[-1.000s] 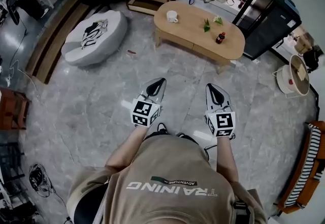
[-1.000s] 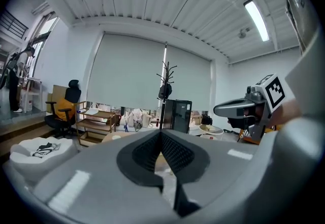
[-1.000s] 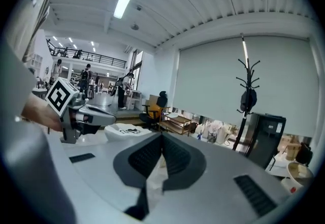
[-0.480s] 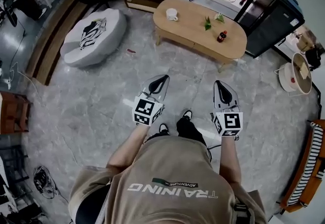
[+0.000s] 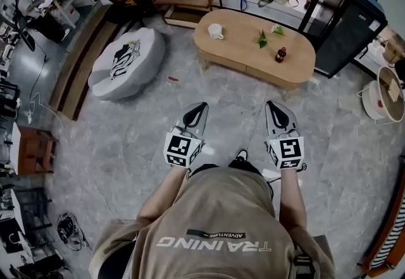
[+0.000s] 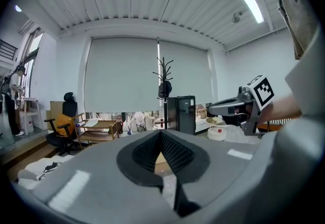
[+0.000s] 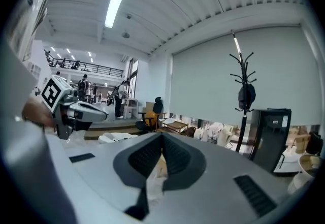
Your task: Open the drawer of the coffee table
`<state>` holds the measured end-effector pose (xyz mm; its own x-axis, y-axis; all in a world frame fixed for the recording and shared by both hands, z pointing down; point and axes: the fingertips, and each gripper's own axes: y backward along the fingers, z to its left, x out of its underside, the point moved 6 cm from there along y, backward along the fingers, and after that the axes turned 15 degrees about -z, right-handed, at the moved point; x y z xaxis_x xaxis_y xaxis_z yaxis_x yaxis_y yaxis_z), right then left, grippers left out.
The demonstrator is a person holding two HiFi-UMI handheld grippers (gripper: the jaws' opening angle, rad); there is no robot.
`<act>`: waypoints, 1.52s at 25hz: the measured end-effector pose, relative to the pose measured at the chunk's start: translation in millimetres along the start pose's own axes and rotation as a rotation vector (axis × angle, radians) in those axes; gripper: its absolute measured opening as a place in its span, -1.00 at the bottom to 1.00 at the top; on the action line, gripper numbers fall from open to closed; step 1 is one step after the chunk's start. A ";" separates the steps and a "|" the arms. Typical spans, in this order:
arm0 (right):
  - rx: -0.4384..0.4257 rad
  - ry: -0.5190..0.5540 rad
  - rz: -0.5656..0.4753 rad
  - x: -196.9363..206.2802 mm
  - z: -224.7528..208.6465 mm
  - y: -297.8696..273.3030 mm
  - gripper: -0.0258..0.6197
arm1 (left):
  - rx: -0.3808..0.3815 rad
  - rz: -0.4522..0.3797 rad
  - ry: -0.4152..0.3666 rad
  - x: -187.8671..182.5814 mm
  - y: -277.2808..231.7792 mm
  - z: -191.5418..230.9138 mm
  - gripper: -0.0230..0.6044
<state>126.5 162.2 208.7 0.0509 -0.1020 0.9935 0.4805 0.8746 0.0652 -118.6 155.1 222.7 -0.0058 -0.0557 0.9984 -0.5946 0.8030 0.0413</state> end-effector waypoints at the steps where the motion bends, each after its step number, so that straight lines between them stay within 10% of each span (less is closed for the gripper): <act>1: -0.004 -0.019 -0.006 3.2 -5.2 -1.0 -0.91 | -0.008 0.006 -0.004 0.3 -5.2 -0.3 -0.91; 18: -0.052 -0.098 0.030 38.0 -49.7 -10.4 -0.91 | -0.027 0.032 -0.008 -2.7 -65.5 -9.3 -0.91; 38: -0.048 0.018 0.123 34.1 -47.6 -157.7 -0.91 | -0.024 -0.010 0.114 34.3 -120.4 127.9 -0.91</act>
<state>94.2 -1.7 227.9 0.1276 -0.0041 0.9918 0.5107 0.8575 -0.0621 -150.1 -19.4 247.1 0.0927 0.0029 0.9957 -0.5744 0.8170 0.0510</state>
